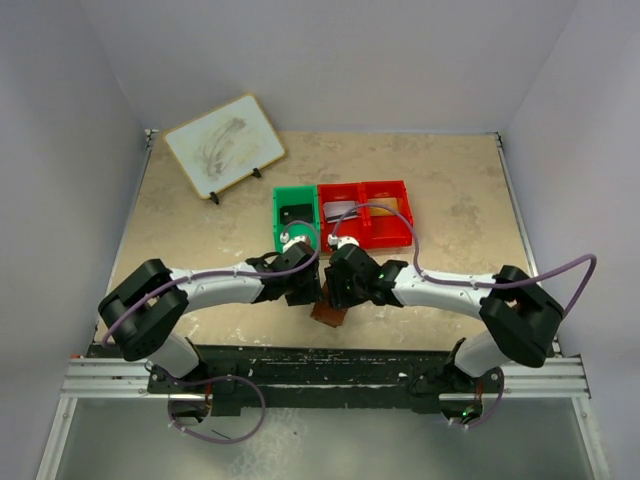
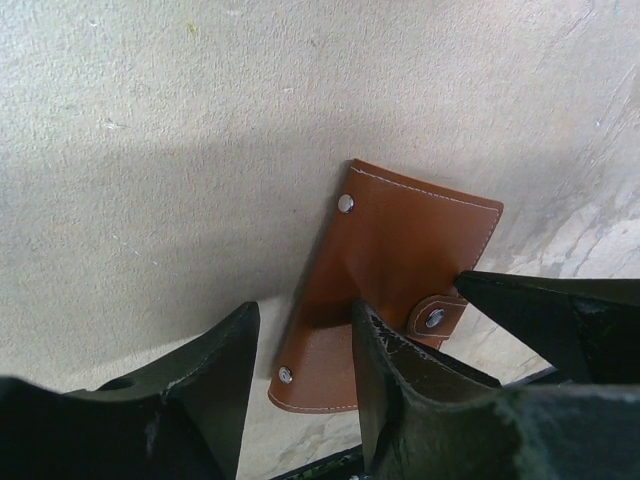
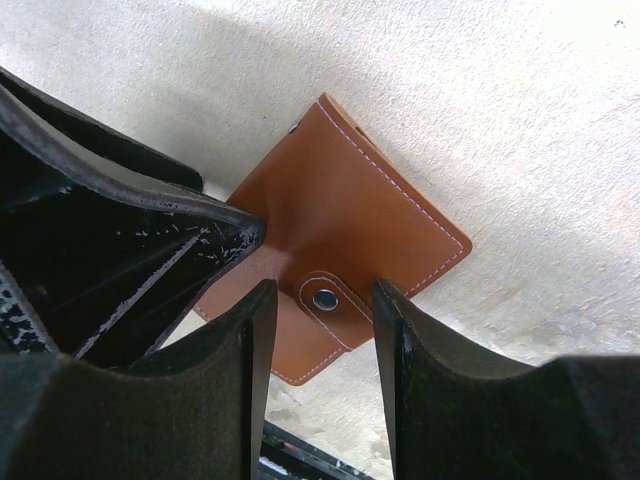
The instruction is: Take the credit cards out of the card holder
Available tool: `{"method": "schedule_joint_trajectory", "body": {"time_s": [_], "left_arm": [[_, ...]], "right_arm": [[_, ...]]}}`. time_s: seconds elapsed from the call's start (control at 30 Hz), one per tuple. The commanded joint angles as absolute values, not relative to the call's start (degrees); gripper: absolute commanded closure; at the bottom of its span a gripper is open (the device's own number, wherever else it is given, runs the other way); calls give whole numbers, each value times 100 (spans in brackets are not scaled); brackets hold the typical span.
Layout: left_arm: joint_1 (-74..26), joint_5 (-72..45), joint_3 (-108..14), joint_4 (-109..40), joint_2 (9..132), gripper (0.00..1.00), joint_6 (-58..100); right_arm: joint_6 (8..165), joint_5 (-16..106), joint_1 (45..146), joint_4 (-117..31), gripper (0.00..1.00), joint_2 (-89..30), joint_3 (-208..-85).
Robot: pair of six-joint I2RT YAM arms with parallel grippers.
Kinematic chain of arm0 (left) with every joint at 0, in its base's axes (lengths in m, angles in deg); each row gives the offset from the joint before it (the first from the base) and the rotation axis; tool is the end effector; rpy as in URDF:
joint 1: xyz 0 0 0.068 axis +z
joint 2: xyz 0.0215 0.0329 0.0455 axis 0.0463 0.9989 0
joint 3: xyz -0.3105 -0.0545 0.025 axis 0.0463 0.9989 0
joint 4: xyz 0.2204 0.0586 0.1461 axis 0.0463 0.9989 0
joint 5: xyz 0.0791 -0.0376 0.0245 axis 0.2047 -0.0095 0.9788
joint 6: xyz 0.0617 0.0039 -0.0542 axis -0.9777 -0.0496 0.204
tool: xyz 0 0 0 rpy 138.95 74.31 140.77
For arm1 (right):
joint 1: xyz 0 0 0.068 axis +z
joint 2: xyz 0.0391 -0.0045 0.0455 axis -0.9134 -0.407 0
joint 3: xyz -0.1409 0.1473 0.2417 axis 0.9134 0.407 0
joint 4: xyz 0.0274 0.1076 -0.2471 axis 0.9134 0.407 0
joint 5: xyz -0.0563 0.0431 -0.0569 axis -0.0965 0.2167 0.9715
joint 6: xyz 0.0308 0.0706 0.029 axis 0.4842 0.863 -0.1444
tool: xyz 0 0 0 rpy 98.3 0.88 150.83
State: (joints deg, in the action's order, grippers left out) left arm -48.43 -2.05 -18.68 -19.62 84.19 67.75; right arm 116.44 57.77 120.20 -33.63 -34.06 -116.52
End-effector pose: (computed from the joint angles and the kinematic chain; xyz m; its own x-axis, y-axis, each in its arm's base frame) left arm 0.2008 -0.2422 0.1618 -0.9228 -0.2109 -0.3223 -0.0563 0.9016 -0.4290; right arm 0.1941 0.2583 0.1908 -0.8213 -0.1260 -0.5565 -0.3544 0.8770 0.3245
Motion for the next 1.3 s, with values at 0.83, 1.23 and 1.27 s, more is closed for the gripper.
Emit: {"method": "schedule_joint_trajectory", "body": {"time_s": [0.83, 1.23, 1.27], "left_arm": [[-4751, -195, -1296, -1971, 8416, 66, 7018], [-4749, -115, -1174, -1982, 8531, 69, 7087], [-4745, -103, -1178, -1976, 8542, 69, 7091]], "right_arm": [[13225, 7175, 12845, -3208, 82, -3377, -11452], [12941, 6270, 12680, -4917, 100, -2446, -10521], [12864, 6238, 12674, -5012, 100, -2400, -10484]]}}
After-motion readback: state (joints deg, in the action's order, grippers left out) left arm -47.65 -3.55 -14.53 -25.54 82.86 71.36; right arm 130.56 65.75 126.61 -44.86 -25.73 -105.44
